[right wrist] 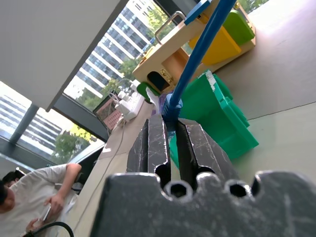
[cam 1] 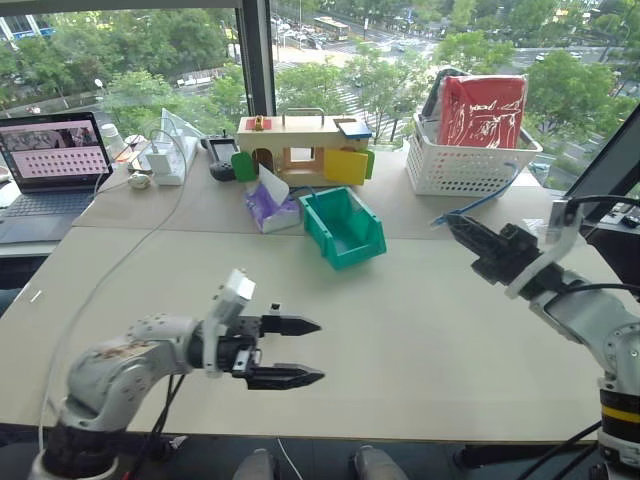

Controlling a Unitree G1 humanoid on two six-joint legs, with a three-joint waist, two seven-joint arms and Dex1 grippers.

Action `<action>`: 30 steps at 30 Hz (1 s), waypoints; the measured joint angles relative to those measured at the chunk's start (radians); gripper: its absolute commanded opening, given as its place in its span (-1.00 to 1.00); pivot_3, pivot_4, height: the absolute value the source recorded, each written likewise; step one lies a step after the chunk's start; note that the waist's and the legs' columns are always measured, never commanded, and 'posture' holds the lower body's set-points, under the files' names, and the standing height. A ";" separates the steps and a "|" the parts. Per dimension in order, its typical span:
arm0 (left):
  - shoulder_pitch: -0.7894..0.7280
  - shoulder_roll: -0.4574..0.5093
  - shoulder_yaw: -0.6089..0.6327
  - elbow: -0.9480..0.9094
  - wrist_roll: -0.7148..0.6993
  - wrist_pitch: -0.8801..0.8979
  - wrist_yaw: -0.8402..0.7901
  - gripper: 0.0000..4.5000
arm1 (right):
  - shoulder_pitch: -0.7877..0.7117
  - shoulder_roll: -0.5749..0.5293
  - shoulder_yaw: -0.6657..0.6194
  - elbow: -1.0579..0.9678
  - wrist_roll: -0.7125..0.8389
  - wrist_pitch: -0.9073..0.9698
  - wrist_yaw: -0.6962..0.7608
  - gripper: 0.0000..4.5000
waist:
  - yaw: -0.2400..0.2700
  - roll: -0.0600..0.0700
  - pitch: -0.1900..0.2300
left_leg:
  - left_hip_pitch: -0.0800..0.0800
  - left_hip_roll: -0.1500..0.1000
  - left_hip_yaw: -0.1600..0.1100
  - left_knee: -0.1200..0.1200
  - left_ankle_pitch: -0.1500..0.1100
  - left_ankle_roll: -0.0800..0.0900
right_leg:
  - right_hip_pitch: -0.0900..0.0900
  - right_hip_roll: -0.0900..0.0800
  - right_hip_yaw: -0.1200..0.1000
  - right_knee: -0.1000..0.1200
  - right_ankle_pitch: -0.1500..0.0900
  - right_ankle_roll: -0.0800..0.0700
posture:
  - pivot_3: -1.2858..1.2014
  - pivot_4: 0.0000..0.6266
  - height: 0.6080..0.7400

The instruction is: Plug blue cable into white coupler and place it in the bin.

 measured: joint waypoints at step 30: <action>0.241 -0.517 -0.132 0.188 0.636 -0.540 0.683 0.97 | 0.054 0.062 0.024 -0.180 -0.439 0.077 0.166 -1.00 | 0.021 0.000 0.000 | -0.002 0.002 0.004 -0.001 0.001 0.001 | -0.002 0.001 0.000 -0.001 0.002 -0.001 | 0.03 -0.52 0.68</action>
